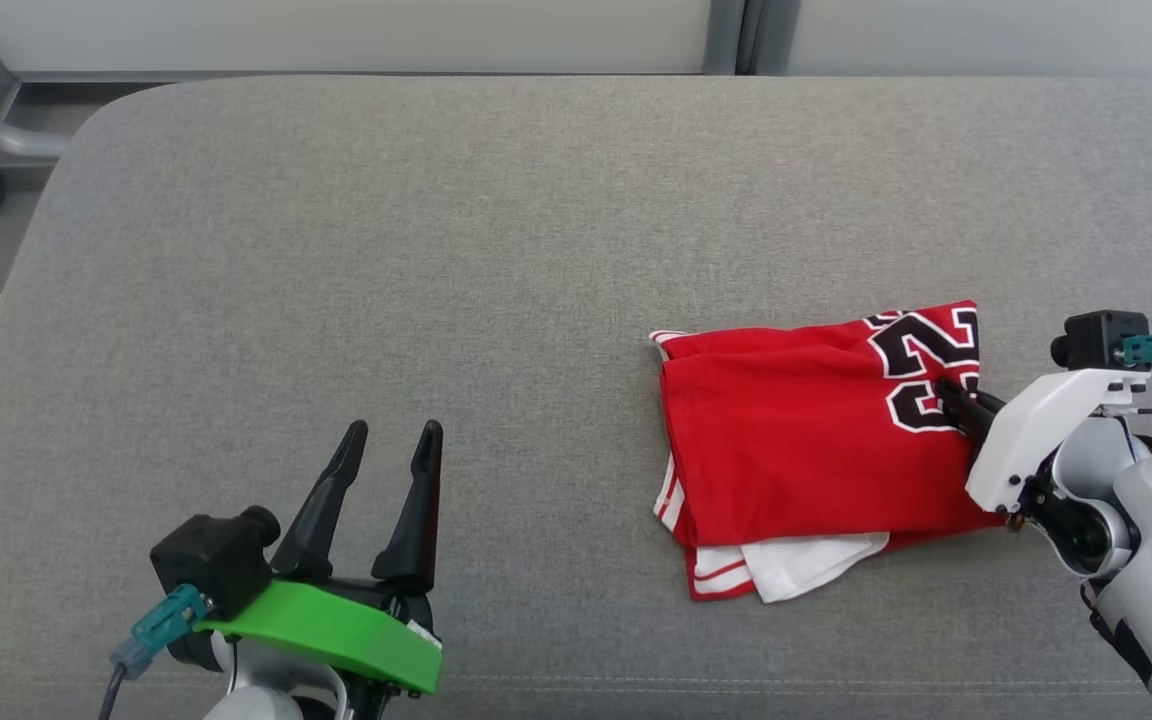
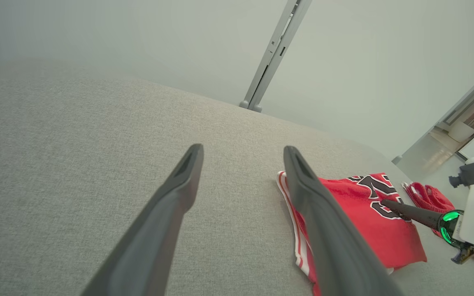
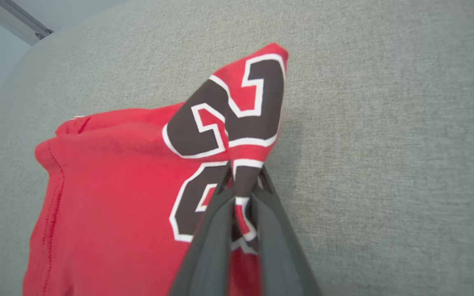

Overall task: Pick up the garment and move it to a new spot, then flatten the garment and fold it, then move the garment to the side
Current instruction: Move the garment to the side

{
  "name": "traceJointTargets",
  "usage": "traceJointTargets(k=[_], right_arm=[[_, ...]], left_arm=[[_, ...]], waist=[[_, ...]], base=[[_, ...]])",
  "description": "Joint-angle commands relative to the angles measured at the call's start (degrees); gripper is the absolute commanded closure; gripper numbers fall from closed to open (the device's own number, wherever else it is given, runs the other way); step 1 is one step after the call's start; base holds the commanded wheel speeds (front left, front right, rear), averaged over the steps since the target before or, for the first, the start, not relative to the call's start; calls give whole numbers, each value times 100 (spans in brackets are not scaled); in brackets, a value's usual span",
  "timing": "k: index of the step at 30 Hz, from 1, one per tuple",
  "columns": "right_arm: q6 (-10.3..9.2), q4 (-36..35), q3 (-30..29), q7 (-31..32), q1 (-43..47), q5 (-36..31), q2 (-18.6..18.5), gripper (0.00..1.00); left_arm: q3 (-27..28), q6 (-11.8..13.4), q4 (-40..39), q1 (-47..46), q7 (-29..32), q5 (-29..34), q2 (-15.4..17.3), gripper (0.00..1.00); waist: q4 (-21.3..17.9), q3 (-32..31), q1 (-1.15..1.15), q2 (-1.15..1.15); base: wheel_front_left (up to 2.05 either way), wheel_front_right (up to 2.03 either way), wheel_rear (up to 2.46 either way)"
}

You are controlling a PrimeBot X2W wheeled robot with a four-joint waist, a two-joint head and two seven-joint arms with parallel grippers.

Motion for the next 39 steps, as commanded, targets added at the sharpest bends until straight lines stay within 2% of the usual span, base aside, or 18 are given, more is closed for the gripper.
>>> traceJointTargets(k=[1,10,17,22,27,33,39], right_arm=[[-3,-54,4,2,-91,42,-121,100],[-3,-235,-43,175,-59,-71,-423,100],[-3,-345,-112,282,6,-182,-484,100],[-3,-434,-157,366,-24,-263,-448,100],[-3,-319,-237,293,-205,-397,-206,100],[-2,66,-378,161,-747,-653,78,100],[-2,426,-484,147,-1441,-851,12,100]], left_arm=[[10,-3,1,27,-24,-23,25,0],[-26,-21,36,123,-48,-99,-34,0],[-35,-47,59,204,-71,-144,-68,0],[-66,-94,51,167,-71,-163,-102,0],[-75,-83,60,41,-58,-97,-89,0],[-39,-48,7,-123,-30,-41,-14,0],[25,14,-118,-319,71,64,125,0]], waist=[[-201,-130,0,0],[-971,-372,0,0],[-1671,-516,0,0],[-2035,-490,0,0],[-2232,-376,0,0],[-2288,-220,0,0],[-2267,29,0,0]], base=[[0,0,0],[0,0,0],[0,0,0],[0,0,0],[0,0,0],[0,0,0],[0,0,0]])
